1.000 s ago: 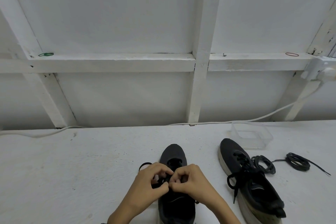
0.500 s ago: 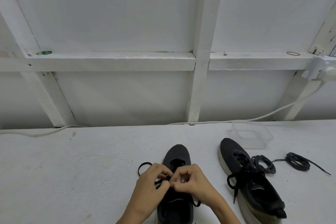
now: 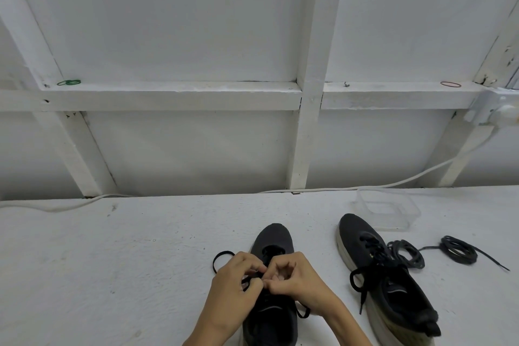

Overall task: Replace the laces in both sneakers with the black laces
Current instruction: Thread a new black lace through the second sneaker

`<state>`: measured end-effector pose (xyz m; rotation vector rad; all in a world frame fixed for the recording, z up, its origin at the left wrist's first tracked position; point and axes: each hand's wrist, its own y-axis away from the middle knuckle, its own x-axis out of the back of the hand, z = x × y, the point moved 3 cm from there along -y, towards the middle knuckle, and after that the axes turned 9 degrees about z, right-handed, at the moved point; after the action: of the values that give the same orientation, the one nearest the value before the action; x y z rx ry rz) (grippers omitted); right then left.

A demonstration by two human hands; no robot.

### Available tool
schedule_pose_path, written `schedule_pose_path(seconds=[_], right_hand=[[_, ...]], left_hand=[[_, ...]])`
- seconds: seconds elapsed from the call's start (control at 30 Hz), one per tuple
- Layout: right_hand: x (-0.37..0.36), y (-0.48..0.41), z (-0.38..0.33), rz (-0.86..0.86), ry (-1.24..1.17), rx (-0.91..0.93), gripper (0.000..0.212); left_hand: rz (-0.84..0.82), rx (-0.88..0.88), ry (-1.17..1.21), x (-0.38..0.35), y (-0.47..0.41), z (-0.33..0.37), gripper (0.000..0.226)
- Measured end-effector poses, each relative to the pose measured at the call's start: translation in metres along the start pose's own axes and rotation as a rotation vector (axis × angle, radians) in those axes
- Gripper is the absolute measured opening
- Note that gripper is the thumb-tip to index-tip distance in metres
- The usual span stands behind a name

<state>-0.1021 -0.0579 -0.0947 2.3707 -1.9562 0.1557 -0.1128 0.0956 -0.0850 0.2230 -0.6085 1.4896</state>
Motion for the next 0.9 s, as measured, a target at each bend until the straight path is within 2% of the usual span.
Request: schedule_pose_path(seconds=[0.27,0.57,0.77,0.9], right_hand=[[0.0,-0.001,0.0,-0.03,-0.034,-0.027,0.025],[0.001,-0.002,0.002,-0.03,-0.053,-0.038,0.017],[0.006,-0.005,-0.006,-0.108,0.142,-0.061,0.005],[0.006,-0.004,-0.013,-0.111,0.246,-0.045,0.011]], left_hand=[[0.009,0.029,0.004,-0.001,-0.001,0.002,0.026],[0.02,0.07,0.084,0.001,0.001,-0.001,0.033],[-0.047,0.216,0.243,0.021,0.008,-0.017,0.035],[-0.041,0.228,0.241,0.025,0.008,-0.021,0.035]])
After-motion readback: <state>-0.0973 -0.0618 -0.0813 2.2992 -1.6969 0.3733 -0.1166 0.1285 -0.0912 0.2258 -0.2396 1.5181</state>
